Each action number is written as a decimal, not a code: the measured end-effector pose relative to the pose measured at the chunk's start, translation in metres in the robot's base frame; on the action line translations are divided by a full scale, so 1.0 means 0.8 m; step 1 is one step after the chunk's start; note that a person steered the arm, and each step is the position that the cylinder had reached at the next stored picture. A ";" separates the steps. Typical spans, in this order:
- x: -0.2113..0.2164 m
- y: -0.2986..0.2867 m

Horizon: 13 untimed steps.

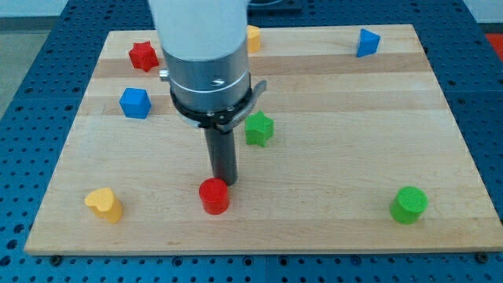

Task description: Move the green star diagonally top right to the red circle

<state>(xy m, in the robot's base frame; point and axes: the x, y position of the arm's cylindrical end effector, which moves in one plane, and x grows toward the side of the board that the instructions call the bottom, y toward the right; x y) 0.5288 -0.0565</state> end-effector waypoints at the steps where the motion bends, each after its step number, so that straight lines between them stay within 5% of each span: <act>1: 0.000 -0.001; 4: 0.008 -0.089; 6: 0.078 -0.076; 8: 0.079 -0.041; 10: 0.073 -0.096; 11: 0.023 -0.088; 13: 0.010 -0.044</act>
<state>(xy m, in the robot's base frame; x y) 0.5365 -0.0919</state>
